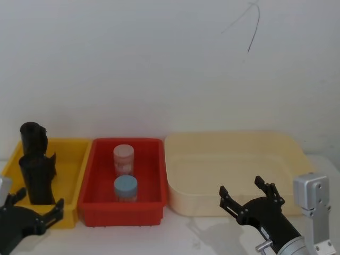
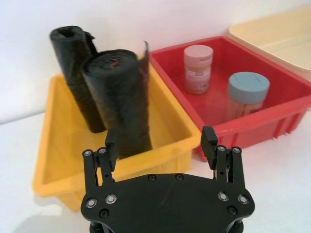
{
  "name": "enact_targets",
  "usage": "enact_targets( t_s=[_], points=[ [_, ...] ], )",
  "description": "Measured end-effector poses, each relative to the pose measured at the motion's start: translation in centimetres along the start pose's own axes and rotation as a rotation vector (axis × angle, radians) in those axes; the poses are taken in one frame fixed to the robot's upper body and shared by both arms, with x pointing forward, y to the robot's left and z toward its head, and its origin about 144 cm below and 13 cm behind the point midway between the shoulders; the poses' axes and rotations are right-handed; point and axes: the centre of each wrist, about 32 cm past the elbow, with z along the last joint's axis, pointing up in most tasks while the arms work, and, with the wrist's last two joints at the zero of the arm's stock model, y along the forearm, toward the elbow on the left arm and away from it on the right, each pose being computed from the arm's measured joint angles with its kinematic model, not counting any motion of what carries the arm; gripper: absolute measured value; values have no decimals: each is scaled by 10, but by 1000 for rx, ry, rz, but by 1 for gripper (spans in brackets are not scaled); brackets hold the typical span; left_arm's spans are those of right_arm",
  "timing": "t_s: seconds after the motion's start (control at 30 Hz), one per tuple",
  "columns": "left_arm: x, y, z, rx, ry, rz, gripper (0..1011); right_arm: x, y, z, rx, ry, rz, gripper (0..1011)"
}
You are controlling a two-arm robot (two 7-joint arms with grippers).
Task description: Pick up the garbage bag with the one hand and transfer it to the other hand.
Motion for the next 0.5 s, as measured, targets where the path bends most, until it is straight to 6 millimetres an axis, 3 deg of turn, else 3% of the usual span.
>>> enact_targets(
  t_s=[0.5],
  points=[
    [12, -5, 10, -24, 30, 100, 1001, 0, 0, 0, 0, 0, 0, 1000]
  ],
)
